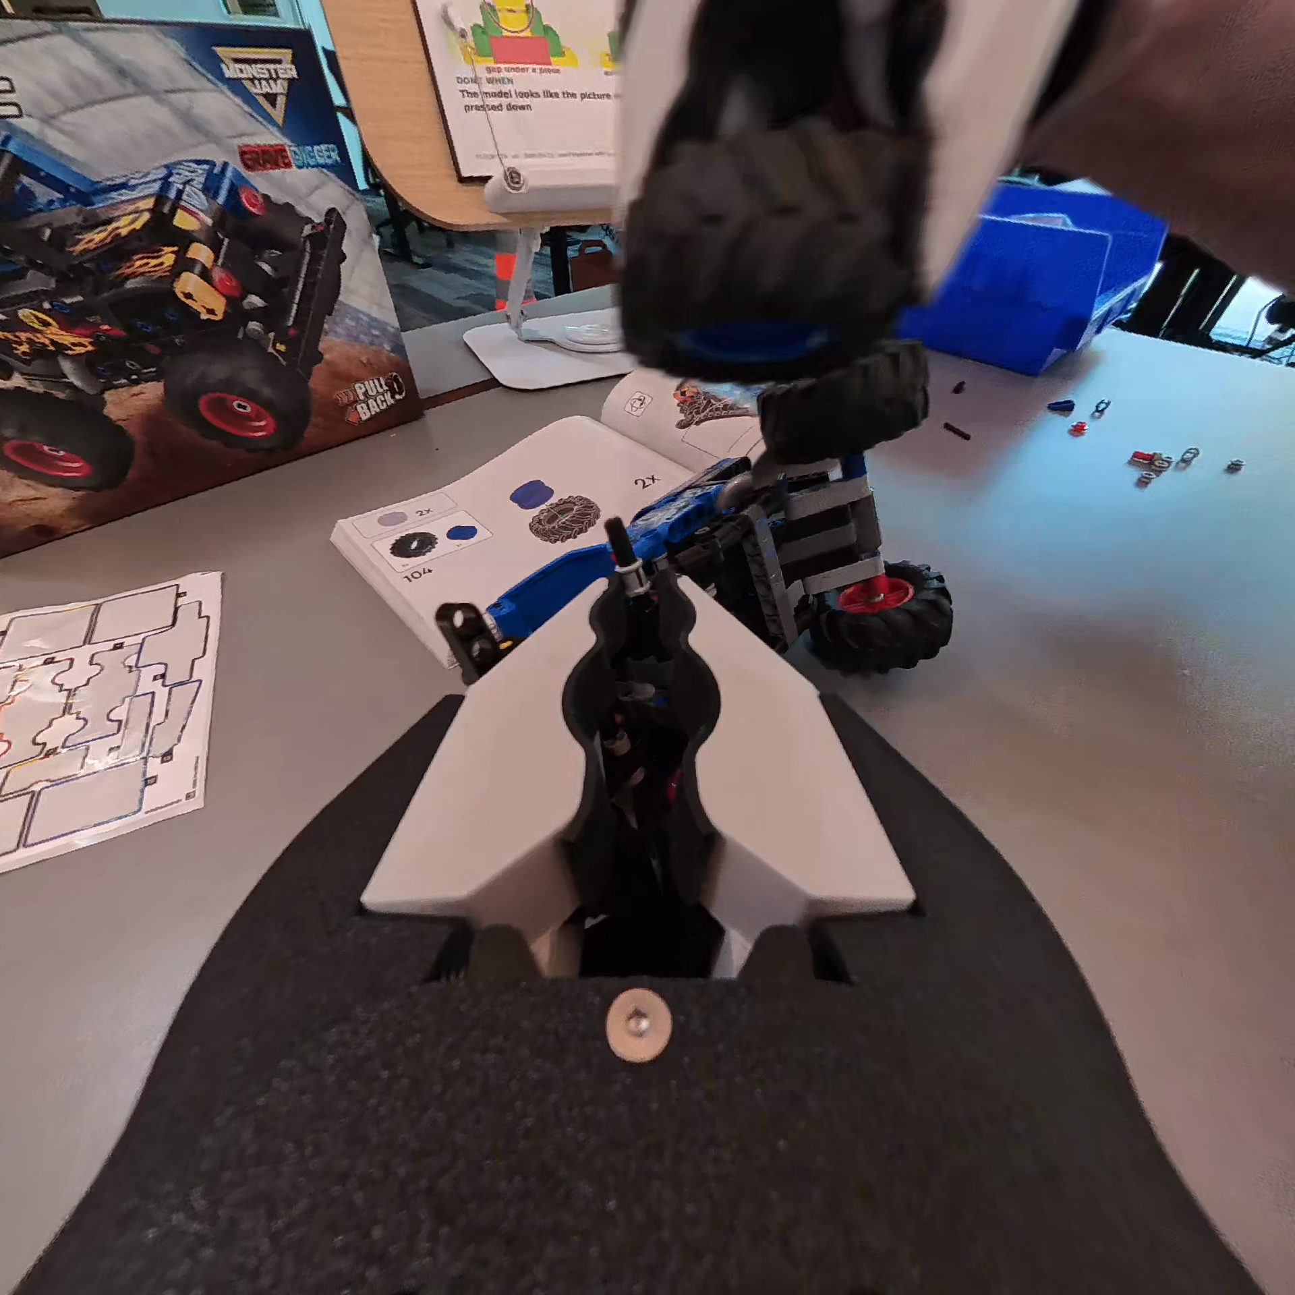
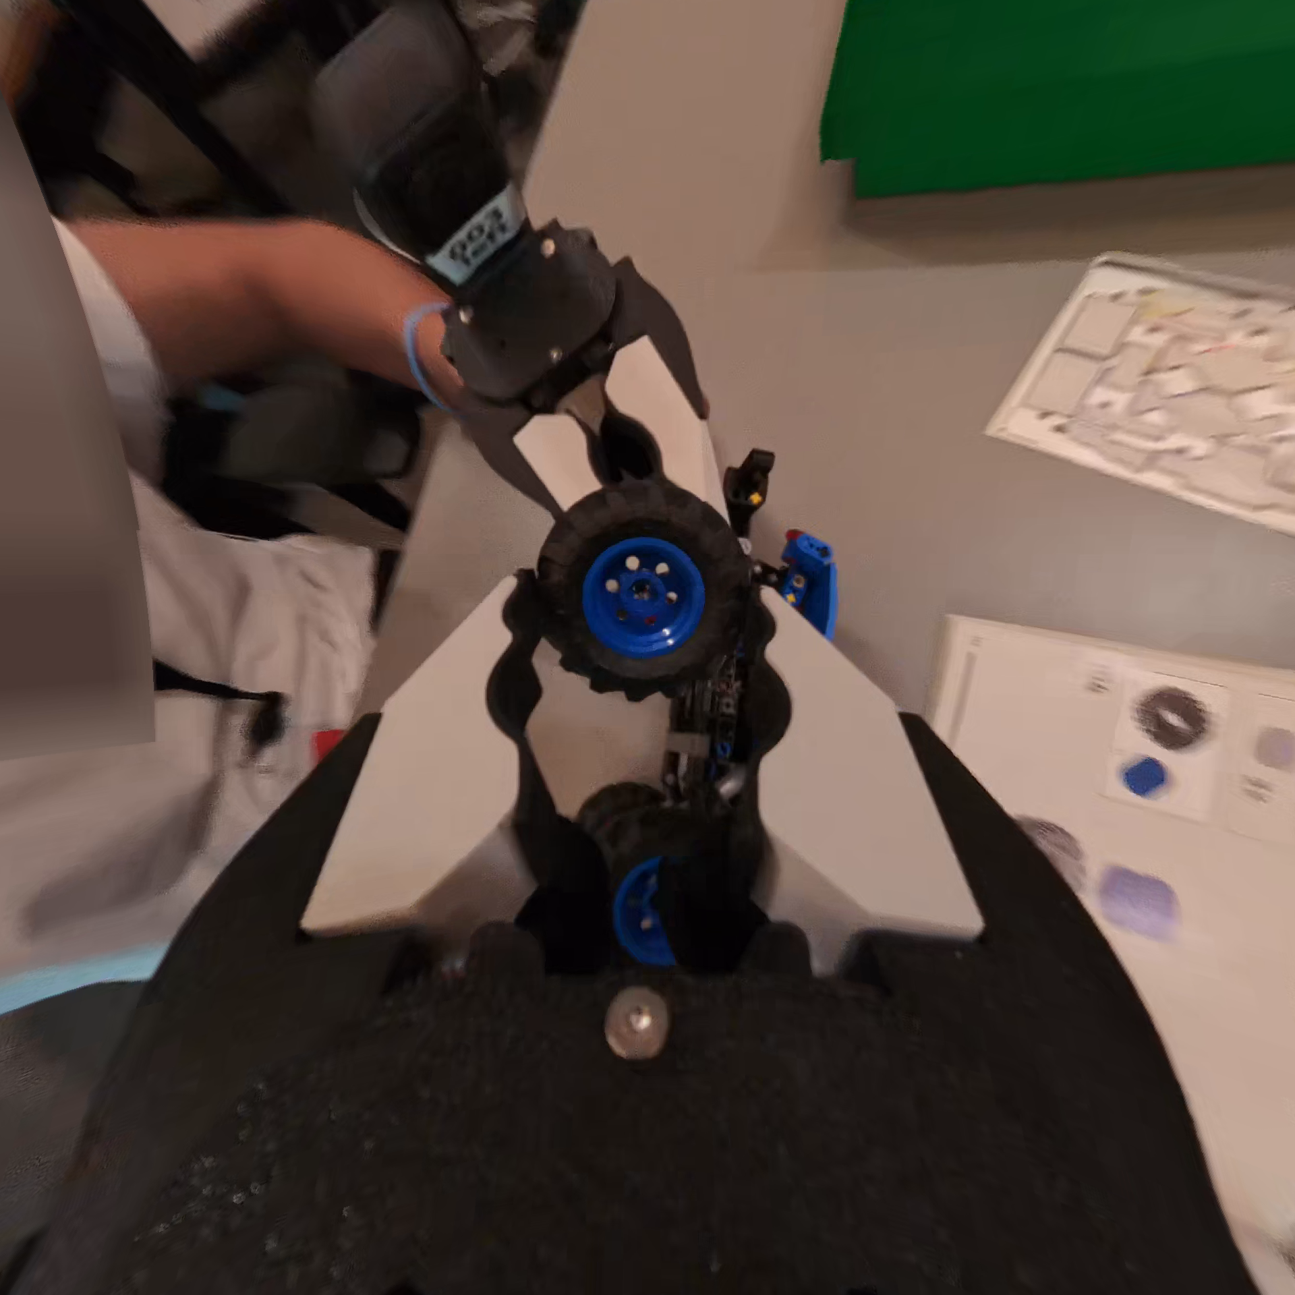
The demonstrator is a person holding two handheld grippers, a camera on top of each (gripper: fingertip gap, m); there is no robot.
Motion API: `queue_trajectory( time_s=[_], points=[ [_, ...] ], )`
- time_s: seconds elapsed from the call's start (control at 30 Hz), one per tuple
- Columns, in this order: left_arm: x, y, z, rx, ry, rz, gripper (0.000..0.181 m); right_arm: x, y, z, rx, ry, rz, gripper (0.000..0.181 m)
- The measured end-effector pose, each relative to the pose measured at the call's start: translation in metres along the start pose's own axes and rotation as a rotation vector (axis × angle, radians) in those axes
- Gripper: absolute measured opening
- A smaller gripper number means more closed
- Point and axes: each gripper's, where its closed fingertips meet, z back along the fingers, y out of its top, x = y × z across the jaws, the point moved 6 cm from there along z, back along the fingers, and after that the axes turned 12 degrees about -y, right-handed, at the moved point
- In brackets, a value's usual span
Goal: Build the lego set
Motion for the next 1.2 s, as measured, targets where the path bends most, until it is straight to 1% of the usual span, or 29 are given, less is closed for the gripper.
queue_trajectory(
  time_s=[0.03, 0.07, 0.13, 0.23, 0.33, 0.5, 0.63, 0.8, 0.87, 1.07, 1.2],
  points=[
    [0.0, 0.0, 0.0, 0.0, -0.003, 0.002, 0.007, 0.01, 0.001, -0.008, -0.022, 0.104, -0.058, 0.058],
    [0.0, 0.0, 0.0, 0.0, -0.004, 0.003, 0.007, 0.02, 0.002, -0.015, -0.025, 0.155, -0.087, 0.058],
    [0.0, 0.0, 0.0, -0.002, 0.002, -0.003, 0.007, 0.031, 0.0, -0.027, -0.075, 0.227, -0.129, 0.058],
    [-0.001, 0.0, -0.001, -0.002, 0.001, -0.001, 0.007, 0.031, 0.0, -0.037, -0.137, 0.306, -0.159, 0.058],
    [-0.002, 0.001, -0.001, -0.001, -0.009, 0.009, 0.007, 0.031, -0.002, -0.043, -0.205, 0.296, -0.145, 0.058],
    [-0.003, 0.0, -0.002, -0.002, -0.004, 0.011, 0.007, 0.033, -0.002, -0.043, -0.219, 0.312, -0.166, 0.058],
    [-0.003, 0.001, -0.002, -0.001, -0.004, 0.012, 0.007, 0.035, 0.001, -0.044, -0.209, 0.28, -0.153, 0.058],
    [-0.002, 0.0, -0.002, -0.003, -0.003, 0.009, 0.007, 0.034, 0.002, -0.044, -0.244, 0.272, -0.105, 0.058],
    [-0.002, 0.0, -0.002, -0.003, -0.002, 0.007, 0.007, 0.035, 0.002, -0.045, -0.264, 0.243, -0.08, 0.058],
    [-0.002, 0.0, -0.002, -0.004, -0.005, 0.003, 0.007, 0.034, 0.004, -0.045, -0.3, 0.239, -0.06, 0.058],
    [-0.002, 0.0, -0.002, -0.004, -0.01, 0.01, 0.007, 0.032, 0.005, -0.044, -0.318, 0.199, 0.036, 0.059]
  ],
)
